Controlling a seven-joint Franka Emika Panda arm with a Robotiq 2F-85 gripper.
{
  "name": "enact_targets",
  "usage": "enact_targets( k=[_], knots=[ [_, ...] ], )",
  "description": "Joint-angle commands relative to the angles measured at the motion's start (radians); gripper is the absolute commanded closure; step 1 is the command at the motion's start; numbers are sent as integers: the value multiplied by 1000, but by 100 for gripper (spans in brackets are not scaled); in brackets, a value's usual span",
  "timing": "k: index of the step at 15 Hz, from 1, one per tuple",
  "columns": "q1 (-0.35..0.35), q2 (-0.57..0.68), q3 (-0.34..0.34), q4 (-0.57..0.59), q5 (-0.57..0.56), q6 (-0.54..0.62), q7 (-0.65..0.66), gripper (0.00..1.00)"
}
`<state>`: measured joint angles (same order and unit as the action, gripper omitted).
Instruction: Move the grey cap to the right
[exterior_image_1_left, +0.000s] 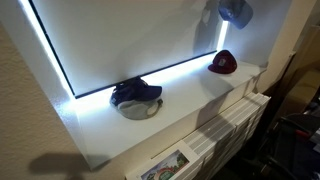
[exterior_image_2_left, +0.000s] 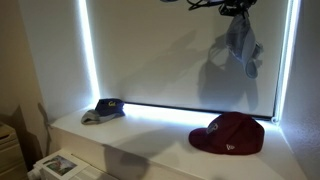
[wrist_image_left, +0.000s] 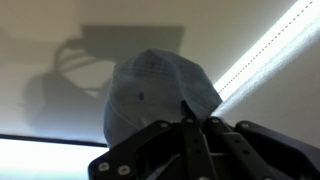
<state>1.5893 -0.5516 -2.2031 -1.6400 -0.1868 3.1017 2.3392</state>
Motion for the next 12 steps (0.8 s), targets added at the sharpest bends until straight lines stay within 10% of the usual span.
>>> enact_targets(
  k=[1, 2, 3, 5, 6, 10, 12],
  knots=[
    [0, 0, 0, 0, 0, 0, 0, 96],
    [0, -1, 4, -2, -2, 0, -4, 71],
    [-76, -111, 191, 34, 97, -33, -180, 69],
    [-113, -153, 286, 31, 165, -17, -257, 56],
    [-135, -190, 351, 32, 204, -25, -310, 89],
    [-192, -272, 520, 23, 385, -36, -400, 100],
    [-168, -223, 473, 18, 420, -9, -425, 99]
  ],
)
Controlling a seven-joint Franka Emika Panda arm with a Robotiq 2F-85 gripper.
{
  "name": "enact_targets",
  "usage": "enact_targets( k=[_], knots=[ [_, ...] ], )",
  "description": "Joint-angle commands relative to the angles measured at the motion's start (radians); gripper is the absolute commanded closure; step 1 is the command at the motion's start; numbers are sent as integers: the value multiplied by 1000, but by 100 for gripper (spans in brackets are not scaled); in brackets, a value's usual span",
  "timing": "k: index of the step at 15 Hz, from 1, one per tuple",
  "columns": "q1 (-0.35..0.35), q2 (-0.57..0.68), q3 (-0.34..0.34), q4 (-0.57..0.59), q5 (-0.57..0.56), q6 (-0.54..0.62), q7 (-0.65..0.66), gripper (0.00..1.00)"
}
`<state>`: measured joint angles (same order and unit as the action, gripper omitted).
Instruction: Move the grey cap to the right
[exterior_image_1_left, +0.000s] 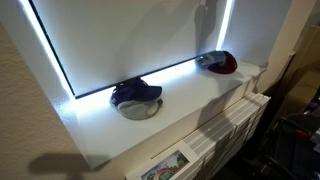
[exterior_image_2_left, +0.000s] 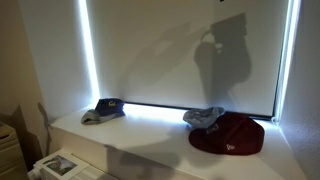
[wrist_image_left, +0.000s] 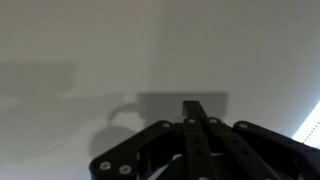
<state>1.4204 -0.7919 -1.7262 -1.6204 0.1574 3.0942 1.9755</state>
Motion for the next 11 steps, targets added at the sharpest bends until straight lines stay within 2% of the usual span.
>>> enact_targets(
  k=[1, 11],
  knots=[
    [-6, 9, 9, -2, 84, -2, -63, 99],
    [-8, -6, 18, 0, 86, -3, -63, 99]
  ],
)
